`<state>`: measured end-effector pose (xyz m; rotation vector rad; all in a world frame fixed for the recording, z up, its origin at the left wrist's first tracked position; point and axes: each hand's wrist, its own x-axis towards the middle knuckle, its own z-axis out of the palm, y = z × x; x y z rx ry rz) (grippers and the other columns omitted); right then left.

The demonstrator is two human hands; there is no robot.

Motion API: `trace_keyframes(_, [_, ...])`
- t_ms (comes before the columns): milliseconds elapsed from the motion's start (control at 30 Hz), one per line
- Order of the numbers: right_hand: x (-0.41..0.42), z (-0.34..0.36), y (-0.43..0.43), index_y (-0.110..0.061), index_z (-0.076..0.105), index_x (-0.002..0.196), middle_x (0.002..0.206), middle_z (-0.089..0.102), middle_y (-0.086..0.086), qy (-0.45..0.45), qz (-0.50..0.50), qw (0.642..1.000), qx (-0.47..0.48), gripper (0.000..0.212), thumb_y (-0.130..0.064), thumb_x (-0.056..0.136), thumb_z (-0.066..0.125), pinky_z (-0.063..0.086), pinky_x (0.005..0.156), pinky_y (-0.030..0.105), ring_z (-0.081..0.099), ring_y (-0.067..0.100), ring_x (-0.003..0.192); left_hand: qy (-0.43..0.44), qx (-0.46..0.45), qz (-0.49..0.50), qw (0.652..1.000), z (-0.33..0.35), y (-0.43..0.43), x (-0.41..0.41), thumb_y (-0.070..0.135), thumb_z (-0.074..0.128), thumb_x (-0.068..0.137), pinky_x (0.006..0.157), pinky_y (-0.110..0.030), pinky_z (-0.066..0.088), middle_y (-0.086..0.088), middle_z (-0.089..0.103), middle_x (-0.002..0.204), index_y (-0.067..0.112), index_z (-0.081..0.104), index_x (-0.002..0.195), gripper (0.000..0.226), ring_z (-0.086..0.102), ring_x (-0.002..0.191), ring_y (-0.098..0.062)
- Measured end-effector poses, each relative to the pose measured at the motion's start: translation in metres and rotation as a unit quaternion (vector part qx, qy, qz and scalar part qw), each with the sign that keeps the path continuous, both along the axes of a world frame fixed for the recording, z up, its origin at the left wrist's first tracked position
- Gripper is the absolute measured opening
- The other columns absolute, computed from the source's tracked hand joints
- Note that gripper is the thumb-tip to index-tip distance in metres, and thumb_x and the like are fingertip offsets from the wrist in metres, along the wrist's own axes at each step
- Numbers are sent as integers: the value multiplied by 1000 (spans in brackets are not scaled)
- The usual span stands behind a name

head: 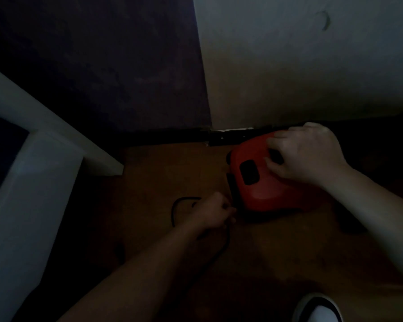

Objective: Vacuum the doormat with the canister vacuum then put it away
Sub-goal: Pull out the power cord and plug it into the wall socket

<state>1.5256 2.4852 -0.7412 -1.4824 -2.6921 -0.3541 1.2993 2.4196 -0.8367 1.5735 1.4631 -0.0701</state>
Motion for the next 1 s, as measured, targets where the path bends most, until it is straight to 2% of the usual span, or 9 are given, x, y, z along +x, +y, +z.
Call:
trace_keyframes(167, [0, -1, 0, -21, 68, 78, 78, 69, 1, 14, 11, 1000, -4, 44, -52, 81, 37, 40, 65, 33, 68, 27, 73, -63, -100, 184, 976, -30, -10, 9, 6, 46, 100, 57, -26, 52, -8, 68, 82, 9, 60, 79, 26, 63, 59, -14])
trace_keyframes(333, [2, -1, 0, -20, 67, 77, 76, 67, 1, -3, 3, 1000, 8, 31, -48, 83, 54, 40, 64, 33, 68, 27, 72, -131, -83, 320, 935, -74, 4, -2, 25, 54, 90, 75, -42, 59, -12, 71, 106, 10, 63, 118, 33, 70, 89, -25])
trace_keyframes(433, [1, -1, 1, -20, 68, 77, 75, 67, 1, -10, 5, 1000, 9, 26, -46, 80, 65, 40, 64, 33, 67, 27, 72, -175, -49, 366, 913, -43, 15, -2, 8, 48, 101, 48, -16, 48, -5, 62, 72, 6, 61, 84, 22, 62, 54, -4])
trace_keyframes(500, [1, 0, 1, -20, 68, 77, 74, 67, 1, -15, 1, 1000, 11, 26, -46, 79, 67, 41, 64, 33, 67, 27, 71, -194, -30, 381, 903, -32, 27, -7, 0, 45, 100, 43, -16, 44, -5, 54, 65, 10, 54, 75, 29, 55, 45, -7])
trace_keyframes(633, [2, -1, 0, -22, 69, 80, 78, 69, 0, -22, -1, 1000, 17, 28, -49, 81, 62, 41, 65, 33, 68, 26, 75, -214, 76, 268, 936, -9, 47, -23, -14, 55, 87, 62, -14, 49, -3, 60, 79, 16, 54, 84, 30, 60, 66, -5])
trace_keyframes(733, [0, 0, 1, -22, 70, 82, 82, 70, -1, -23, 4, 1000, 11, 29, -49, 82, 59, 39, 65, 33, 68, 26, 76, -208, 123, 128, 962, 7, 44, -31, -7, 62, 84, 81, -24, 51, -8, 64, 99, 22, 59, 97, 32, 63, 89, -10])
trace_keyframes(867, [-1, 2, -1, -22, 69, 79, 81, 70, 0, -27, -14, 1000, 5, 27, -48, 81, 62, 38, 65, 33, 69, 27, 75, -105, 198, -84, 971, 23, 34, -40, 34, 79, 77, 90, -27, 50, 6, 60, 106, 28, 63, 103, 31, 60, 99, -6])
trace_keyframes(933, [-1, 4, -1, -21, 69, 77, 79, 70, 1, -21, -16, 1000, 2, 26, -46, 79, 66, 39, 65, 33, 69, 28, 74, -45, 221, -162, 961, 31, 31, -40, 61, 73, 73, 88, -30, 48, 16, 58, 104, 37, 62, 99, 37, 56, 99, -4])
trace_keyframes(1000, [-3, 4, -1, -20, 69, 77, 79, 70, 2, -21, -20, 1000, -1, 26, -46, 79, 66, 41, 65, 34, 69, 28, 74, 5, 240, -223, 945, 36, 30, -36, 69, 62, 77, 87, -33, 47, 20, 60, 102, 39, 62, 100, 38, 57, 98, -4])
